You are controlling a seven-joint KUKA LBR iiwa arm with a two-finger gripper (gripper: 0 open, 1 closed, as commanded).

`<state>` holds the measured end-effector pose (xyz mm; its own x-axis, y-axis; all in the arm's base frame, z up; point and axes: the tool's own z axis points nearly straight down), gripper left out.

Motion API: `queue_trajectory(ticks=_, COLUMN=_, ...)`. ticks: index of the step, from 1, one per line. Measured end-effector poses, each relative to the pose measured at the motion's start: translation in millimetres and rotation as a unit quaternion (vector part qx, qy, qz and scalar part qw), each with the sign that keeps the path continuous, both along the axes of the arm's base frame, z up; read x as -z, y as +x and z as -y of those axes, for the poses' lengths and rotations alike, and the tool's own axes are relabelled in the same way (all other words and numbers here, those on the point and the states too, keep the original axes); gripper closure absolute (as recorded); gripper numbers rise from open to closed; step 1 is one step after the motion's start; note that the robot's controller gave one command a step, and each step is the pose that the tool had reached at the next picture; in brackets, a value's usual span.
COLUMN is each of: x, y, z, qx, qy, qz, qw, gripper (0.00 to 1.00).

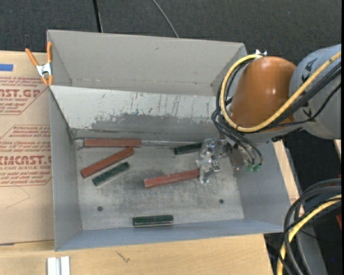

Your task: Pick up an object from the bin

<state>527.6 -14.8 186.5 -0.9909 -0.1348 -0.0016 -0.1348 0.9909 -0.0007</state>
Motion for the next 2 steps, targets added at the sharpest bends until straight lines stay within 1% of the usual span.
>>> queue_trajectory(ticks=1, x=0, y=0.0, z=0, qx=0.000, qy=0.000, qz=-0.0001, qw=1.0000, gripper=1.00)
queue_trajectory(ticks=2, x=-99, y=49.3, z=45, qx=-0.273, qy=0.000, qz=0.0013, qw=0.9619, gripper=1.00)
